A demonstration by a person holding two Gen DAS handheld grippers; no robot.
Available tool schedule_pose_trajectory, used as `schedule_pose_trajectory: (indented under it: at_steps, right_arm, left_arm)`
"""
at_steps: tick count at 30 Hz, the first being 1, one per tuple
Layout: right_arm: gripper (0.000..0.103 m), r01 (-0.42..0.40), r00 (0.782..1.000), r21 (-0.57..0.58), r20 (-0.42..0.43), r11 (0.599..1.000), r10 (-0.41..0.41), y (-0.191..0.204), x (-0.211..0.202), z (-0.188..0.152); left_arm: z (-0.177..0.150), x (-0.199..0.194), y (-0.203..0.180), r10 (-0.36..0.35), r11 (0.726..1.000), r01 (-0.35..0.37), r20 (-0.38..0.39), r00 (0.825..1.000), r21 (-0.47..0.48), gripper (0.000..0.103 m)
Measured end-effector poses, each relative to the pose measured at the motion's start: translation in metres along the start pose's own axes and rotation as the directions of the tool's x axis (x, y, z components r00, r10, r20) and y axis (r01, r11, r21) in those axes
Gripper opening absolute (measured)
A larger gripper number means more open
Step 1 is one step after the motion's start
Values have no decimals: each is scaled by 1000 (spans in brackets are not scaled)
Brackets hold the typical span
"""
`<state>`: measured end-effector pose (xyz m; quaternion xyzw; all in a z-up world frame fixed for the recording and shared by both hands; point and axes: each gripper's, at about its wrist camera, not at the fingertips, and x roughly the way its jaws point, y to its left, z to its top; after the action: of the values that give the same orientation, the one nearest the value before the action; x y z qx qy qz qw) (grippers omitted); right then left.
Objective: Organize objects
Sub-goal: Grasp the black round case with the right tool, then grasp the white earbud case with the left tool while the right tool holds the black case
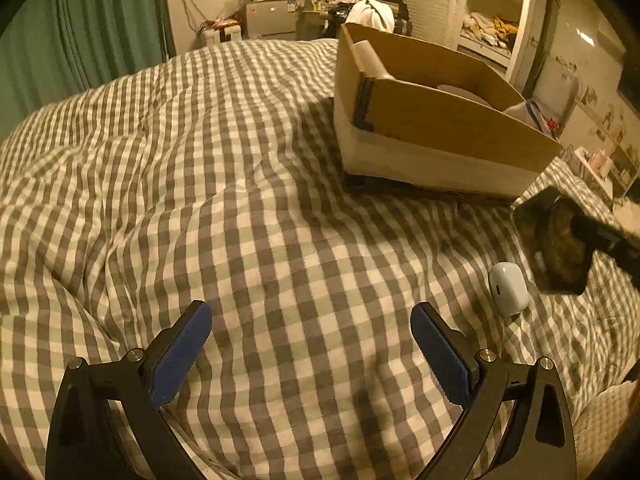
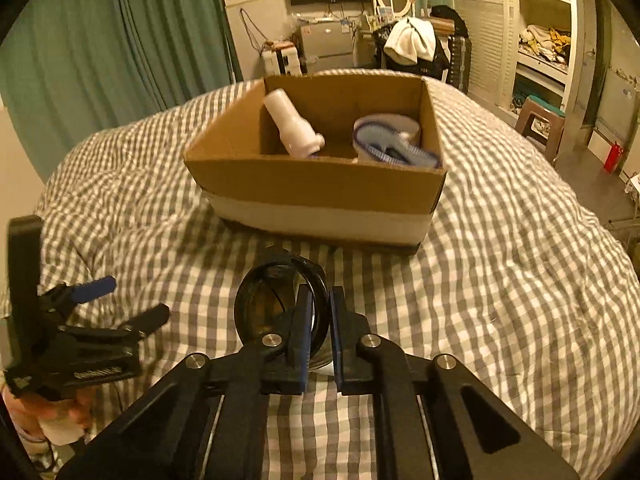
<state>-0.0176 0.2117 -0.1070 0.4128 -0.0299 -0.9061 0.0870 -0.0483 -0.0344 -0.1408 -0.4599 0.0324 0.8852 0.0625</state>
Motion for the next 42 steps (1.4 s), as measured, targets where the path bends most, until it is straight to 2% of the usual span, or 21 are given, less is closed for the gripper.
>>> schedule_pose_trajectory:
  at_steps: [5, 10, 16, 21, 25, 27, 30, 32, 33, 36, 39, 42]
  right_arm:
    - [8, 37, 999, -11, 35, 999, -36, -8, -19, 7]
    - [8, 153, 987, 3, 46, 988, -153, -34, -28, 8]
    - [8, 243, 969, 51, 21, 969, -245, -73, -23, 3]
    - [8, 245, 969, 84, -1, 966, -246, -94, -18, -3]
    - [8, 253, 967, 91, -18, 963, -253, -102, -11, -8]
    - [8, 248, 969, 90, -29, 964, -247, -102, -5, -9]
    - [8, 239, 971, 83, -40, 967, -236, -101, -1, -10]
    - [8, 236, 971, 79, -43, 968, -233, -100, 0, -10]
    - [8, 238, 971, 77, -43, 968, -236, -99, 0, -10]
    - [8, 244, 969, 74, -44, 967, -242, -96, 1, -10]
    - [8, 242, 970, 73, -37, 968, -240, -94, -1, -8]
    - [8, 235, 972, 67, -30, 970, -233, -90, -1, -7]
  left_arm:
    - [6, -3, -26, -26, 999, 25, 25, 999, 33, 102]
    - [11, 5, -68, -67, 994, 65, 20, 998, 85, 102]
    - [4, 31, -116, -104, 981, 111, -52, 993, 156, 102]
    - [4, 51, -137, -113, 981, 123, -72, 991, 151, 102]
    - [6, 59, -146, -94, 986, 99, -45, 995, 137, 101]
    - [5, 63, -152, -70, 984, 75, -39, 997, 164, 97]
    - [0, 58, -161, -61, 976, 62, -15, 998, 209, 83]
    - [-4, 53, -167, -85, 966, 85, -9, 996, 242, 58]
    - [-6, 52, -170, -86, 963, 84, -5, 996, 257, 52]
    - [-7, 48, -170, -99, 955, 97, -6, 995, 279, 52]
    - [-2, 46, -160, -133, 964, 139, -41, 990, 226, 52]
    - [2, 40, -147, -143, 969, 152, -61, 988, 193, 52]
